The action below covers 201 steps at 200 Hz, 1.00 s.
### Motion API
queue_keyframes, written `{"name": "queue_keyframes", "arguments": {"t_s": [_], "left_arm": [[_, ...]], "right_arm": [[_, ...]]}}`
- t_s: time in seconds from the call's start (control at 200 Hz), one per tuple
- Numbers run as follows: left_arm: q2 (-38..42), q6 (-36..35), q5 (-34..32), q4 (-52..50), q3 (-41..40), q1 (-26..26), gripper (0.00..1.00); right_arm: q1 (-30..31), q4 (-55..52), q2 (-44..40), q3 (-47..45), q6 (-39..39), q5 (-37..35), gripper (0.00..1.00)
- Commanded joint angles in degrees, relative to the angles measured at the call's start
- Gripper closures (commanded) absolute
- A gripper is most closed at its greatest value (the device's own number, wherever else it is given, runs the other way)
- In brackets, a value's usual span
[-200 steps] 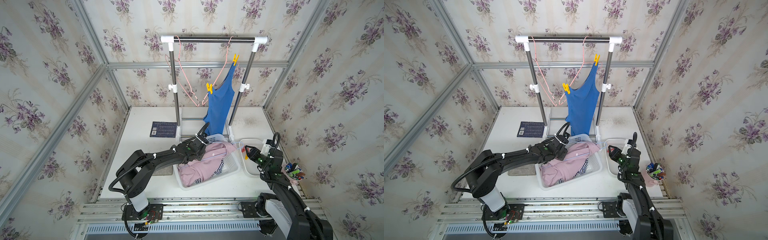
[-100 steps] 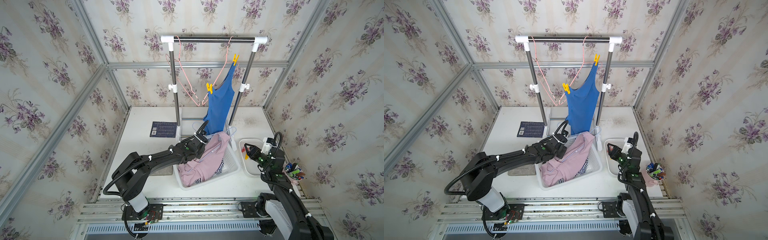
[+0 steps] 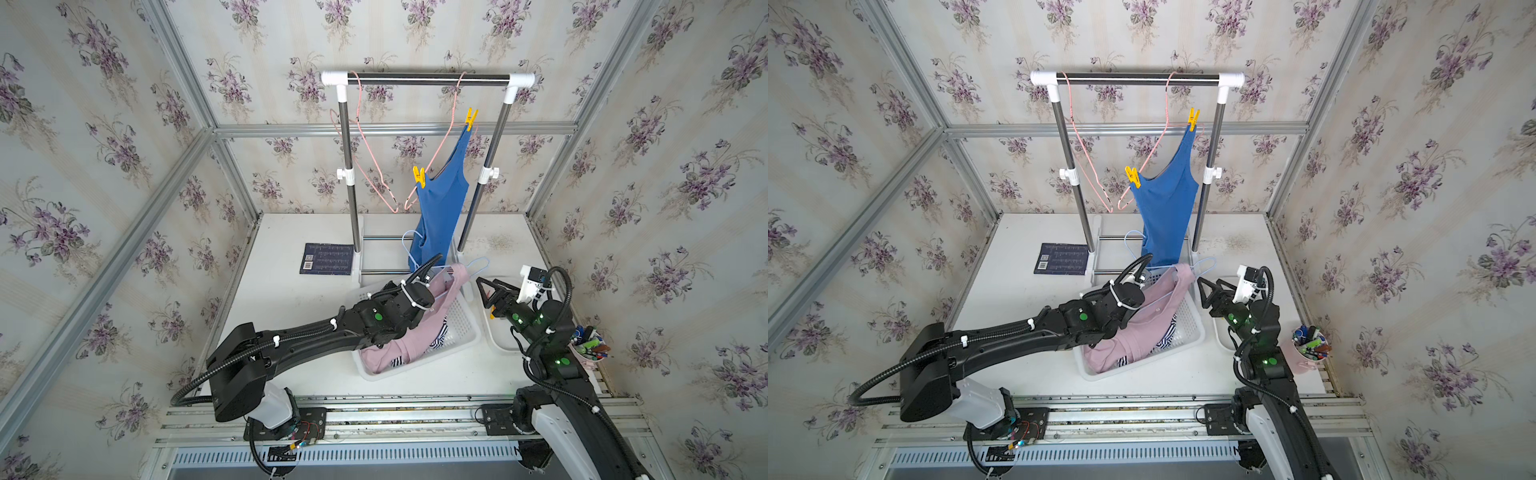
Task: Remove the clothespins securing tank tops to the hanger
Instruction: Pick up the hanger from the basket, then remove the tank top from the hanger.
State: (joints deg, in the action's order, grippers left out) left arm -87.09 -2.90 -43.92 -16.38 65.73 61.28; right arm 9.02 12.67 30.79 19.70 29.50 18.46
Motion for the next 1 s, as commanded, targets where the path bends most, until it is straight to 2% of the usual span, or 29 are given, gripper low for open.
{"name": "queue_keyframes", "arguments": {"t_s": [0.0,0.135,0.455,0.754,0.999], "left_arm": [[1.67,-3.37,-6.32,-1.97,2.01,1.16,1.00],[4.90,-4.46,-5.04,-3.38,3.77,2.55,1.00],[11.00,-9.05,-6.67,-4.16,6.36,7.67,0.98],[8.67,-15.18,-13.87,-6.71,11.78,11.65,0.96],[7.37,-17.03,-16.27,-10.07,16.48,14.06,0.96]], "right_arm": [[2.94,1.92,-4.09,0.51,-3.91,-5.92,0.22],[3.37,3.41,-4.56,1.19,-5.32,-2.81,0.22],[6.38,7.13,-3.69,3.18,-6.36,-1.79,0.22],[10.83,10.69,-5.48,4.35,-9.02,-0.30,0.23],[11.28,10.56,-1.47,5.07,-9.46,-3.44,0.24]]}}
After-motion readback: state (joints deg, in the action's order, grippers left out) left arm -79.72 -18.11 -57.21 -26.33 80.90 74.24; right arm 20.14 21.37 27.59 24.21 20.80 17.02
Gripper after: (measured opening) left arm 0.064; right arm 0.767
